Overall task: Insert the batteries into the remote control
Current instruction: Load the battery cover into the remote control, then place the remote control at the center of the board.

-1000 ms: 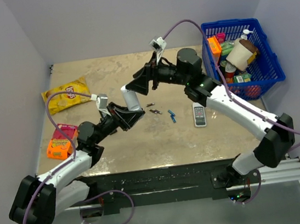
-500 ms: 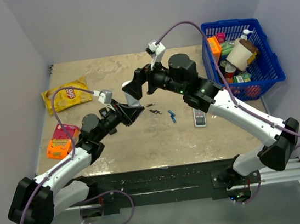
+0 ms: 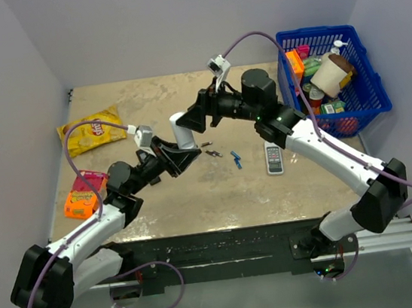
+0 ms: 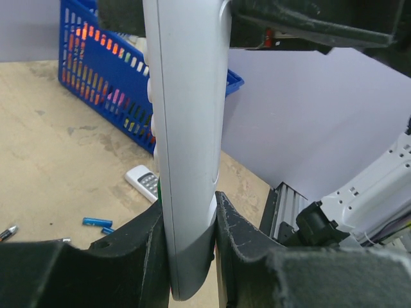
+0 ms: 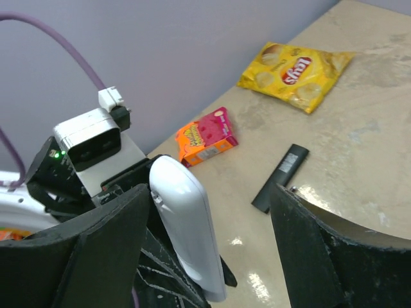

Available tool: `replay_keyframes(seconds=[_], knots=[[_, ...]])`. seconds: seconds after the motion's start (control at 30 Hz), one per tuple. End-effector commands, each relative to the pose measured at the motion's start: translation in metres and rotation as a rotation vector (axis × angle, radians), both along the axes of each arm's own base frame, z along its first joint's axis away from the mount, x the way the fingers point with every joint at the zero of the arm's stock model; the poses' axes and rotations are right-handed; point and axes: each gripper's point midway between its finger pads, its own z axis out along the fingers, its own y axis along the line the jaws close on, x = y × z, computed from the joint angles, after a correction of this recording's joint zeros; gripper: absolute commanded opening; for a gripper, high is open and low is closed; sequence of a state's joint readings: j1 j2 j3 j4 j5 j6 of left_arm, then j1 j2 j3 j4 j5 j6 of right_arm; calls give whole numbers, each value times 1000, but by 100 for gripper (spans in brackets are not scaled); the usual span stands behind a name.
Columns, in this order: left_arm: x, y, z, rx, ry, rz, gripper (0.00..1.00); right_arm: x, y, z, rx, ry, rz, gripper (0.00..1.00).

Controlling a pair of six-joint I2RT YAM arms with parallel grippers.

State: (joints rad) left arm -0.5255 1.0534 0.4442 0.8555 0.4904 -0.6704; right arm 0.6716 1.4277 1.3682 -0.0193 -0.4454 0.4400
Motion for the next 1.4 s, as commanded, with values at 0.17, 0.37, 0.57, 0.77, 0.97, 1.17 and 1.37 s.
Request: replay_keyframes(seconds=[0.17,0.37,0.57,0.77,0.97,1.17,1.37], knots=[[-22,-5,36,-72,-156,-104,0,-23,20,9,91,-8,208,53],[-26,-7,37,-74,-170,-123,0,-27,24,6,104,-8,245,17],[-32,-8,38,-86,-186,-147,0,-32,27,3,126,-19,300,0],[-29,-7,34,-81,-166,-136,0,-30,24,11,121,-18,274,56],[12,2,8,9,-20,66,0,3,5,28,30,-87,22,92],[33,12,-9,81,63,185,0,16,-4,18,-95,-84,-235,98],[35,10,-11,101,67,197,0,18,2,-10,-173,-23,-322,98]])
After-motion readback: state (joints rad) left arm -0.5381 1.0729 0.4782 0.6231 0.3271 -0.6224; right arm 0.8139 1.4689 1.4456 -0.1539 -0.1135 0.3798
